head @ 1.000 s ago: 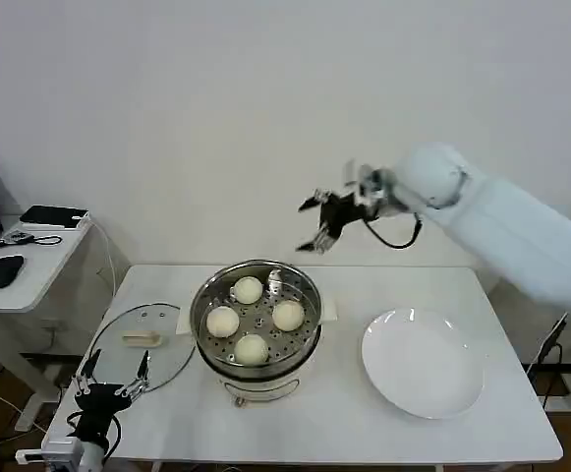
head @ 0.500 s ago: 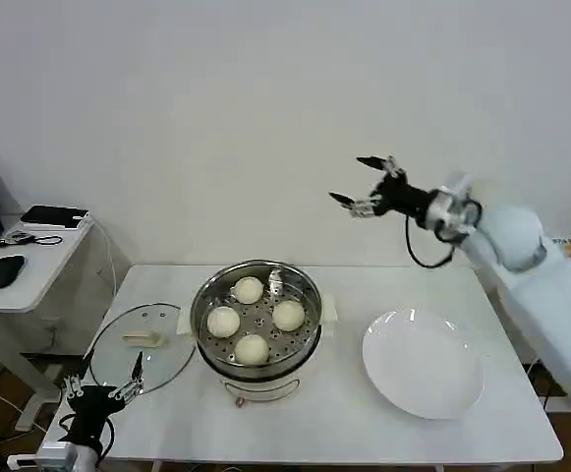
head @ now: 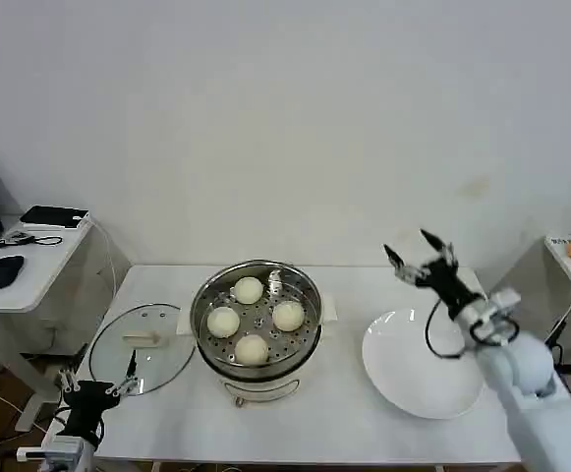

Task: Take steamed baozi put them in steamer then cover it.

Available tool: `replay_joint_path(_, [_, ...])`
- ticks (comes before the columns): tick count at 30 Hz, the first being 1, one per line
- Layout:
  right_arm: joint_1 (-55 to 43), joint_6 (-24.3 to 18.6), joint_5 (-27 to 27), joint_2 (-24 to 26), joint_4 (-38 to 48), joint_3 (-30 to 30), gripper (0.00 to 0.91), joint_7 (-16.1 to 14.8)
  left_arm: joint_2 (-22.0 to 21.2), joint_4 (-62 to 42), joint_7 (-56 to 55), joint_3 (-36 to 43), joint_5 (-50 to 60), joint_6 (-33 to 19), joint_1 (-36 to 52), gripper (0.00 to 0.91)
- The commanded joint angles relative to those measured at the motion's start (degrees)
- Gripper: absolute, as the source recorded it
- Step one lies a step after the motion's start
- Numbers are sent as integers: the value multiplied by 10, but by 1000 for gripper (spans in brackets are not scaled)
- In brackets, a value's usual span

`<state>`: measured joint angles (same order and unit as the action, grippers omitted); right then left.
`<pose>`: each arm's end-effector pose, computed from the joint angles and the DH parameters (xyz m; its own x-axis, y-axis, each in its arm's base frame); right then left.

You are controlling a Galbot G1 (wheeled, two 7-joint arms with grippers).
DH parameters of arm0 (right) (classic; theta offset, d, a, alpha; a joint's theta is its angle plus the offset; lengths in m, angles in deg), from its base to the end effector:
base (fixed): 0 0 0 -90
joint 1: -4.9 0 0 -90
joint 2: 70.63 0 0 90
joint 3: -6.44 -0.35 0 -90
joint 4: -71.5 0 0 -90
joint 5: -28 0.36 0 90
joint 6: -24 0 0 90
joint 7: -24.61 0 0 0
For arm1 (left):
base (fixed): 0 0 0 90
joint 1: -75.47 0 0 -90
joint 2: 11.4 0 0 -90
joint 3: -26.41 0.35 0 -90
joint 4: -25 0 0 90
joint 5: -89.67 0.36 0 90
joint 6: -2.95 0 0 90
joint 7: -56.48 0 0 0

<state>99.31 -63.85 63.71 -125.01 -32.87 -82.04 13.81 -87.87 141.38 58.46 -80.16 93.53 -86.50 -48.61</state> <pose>0.3309 -0.1443 -0.2434 -0.9346 -0.3479 -0.0735 -0.3480 0.9374 -0.0120 0.1646 0.1339 -0.3084 -0.9884 -0.1168 0.0966 -0.0682 0.9119 0.4046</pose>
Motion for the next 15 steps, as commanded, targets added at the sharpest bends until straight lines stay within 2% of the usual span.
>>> replay_joint_path(1, [187,-48,-16,-72,-14,-71,907,70,29,-74,-30,1,240,-50,34,907])
replay_joint_path(4, [177,-48,-20,-76,-13,-73,907,71,56,-105,-57,14,377,-79,42,907])
replay_joint_path(11, [140,-29,-31,-70,-20,-85,907,79,85,-159,-48,34,533,-72,84,907])
replay_joint_path(15, [147,-25,-33,-75,-34,-97,907,79,96,-200,-55,50,603,-103,102,907])
